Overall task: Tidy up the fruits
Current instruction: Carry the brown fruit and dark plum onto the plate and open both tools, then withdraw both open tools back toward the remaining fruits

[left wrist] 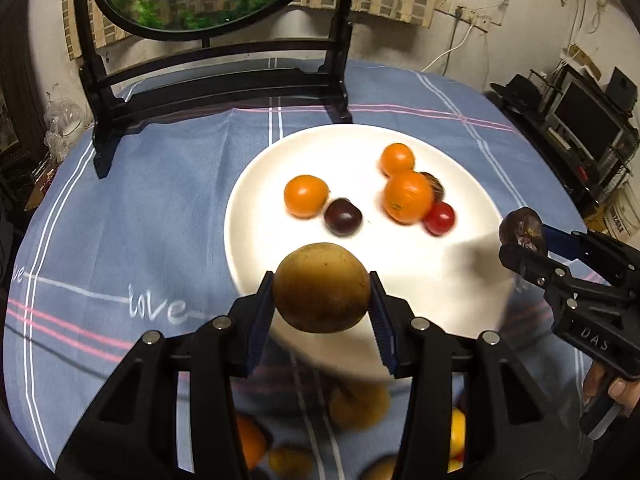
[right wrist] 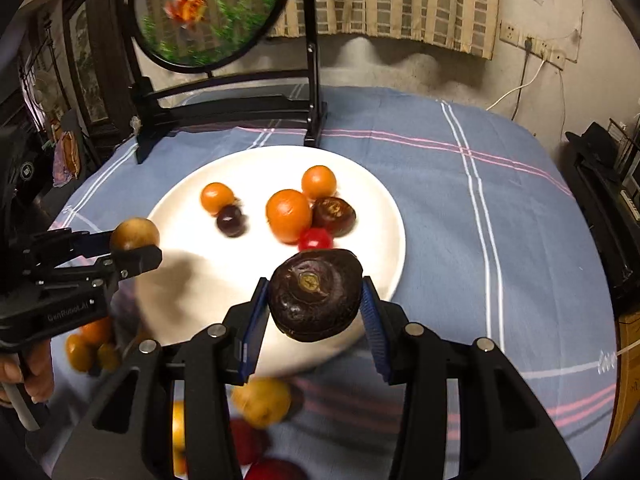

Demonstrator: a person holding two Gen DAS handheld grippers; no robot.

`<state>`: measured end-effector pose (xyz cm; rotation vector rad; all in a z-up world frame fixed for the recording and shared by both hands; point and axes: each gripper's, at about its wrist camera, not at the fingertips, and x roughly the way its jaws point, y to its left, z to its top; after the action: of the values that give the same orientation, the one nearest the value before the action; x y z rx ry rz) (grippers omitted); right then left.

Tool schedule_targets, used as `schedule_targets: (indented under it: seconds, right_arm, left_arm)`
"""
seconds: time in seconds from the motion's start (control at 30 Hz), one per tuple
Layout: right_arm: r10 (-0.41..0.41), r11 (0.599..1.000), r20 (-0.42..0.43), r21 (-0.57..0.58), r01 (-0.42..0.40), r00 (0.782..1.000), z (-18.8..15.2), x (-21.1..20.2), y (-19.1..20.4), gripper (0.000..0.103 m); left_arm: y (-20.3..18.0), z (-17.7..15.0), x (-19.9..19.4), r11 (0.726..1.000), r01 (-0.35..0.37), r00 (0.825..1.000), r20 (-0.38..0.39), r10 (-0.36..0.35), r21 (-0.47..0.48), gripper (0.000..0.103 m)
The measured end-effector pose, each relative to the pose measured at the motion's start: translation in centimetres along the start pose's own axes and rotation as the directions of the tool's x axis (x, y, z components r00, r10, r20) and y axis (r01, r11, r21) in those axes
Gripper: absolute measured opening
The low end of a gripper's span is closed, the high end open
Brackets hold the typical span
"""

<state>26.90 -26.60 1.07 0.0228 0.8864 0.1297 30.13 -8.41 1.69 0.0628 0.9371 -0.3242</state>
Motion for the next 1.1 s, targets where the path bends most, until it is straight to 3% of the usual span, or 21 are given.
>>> schedule_targets:
  seconds: [0.2,0.27,0.3,0.4,0.57,0.63,0.87,0.97,1.1]
  right_arm:
    - [-0.008,0.999,-0.055,0.04,0.01,0.998,1.3,3.9,-1.4,0.047]
    - [0.007,0.996,-0.059,0.086,-0.002,0.998,1.3,4.3,-2.2,0.051]
    - [0.015,0.994,-0.047,0.107,-0.01,0.999,1.2,4.2,-2.5,0.052]
    - [0.042,0.99,-0.016,0.136,-0.039,0.999,0.9,3.3,-3.0,0.053]
    - [0.075,0.983,0.033,0.163,-0.079,0.997,0.1,0.6,-3.2,0.053]
    - [0.082,0.984,0.038,0.156,-0.087,0.996,-0.6,-0.6,-2.8,0.053]
    - [0.081,0.988,0.04,0.127,-0.086,0.996,-2.9,-4.1,-1.3,0.054]
    - [0.073,0.987,0.048,0.137,-0.079,0.996,-4.8,-5.7,-0.8,0.069]
    - [0.057,0.989,0.056,0.133,-0.064,0.997,-8.0,-7.9,0.0,0.069]
  left_arm:
    - [1.5,2.0,3.6,0.999,-0.029,0.999,-0.025,0.028,-0.032,0.046]
    - [2.0,2.3,4.1,0.997,-0.039,0.999,-0.018,0.038,-0.065,0.054]
    - [2.1,2.2,4.0,0.996,-0.039,0.999,-0.008,0.038,-0.076,0.063]
    - [1.2,2.0,2.4,0.998,-0.047,0.998,0.05,0.049,-0.038,0.075]
    - [-0.2,1.1,-0.6,0.997,-0.072,0.992,0.11,0.069,0.027,0.078]
    - [-0.5,0.5,-1.6,0.997,-0.072,0.99,0.122,0.069,0.026,0.082]
    - [-1.6,-2.5,-4.9,0.997,-0.064,0.989,0.136,0.06,0.03,0.083]
    - [-1.6,-3.9,-6.1,0.999,-0.05,0.989,0.14,0.047,0.018,0.084]
    - [-1.6,-6.5,-7.8,0.999,-0.036,0.988,0.154,0.035,0.008,0.086]
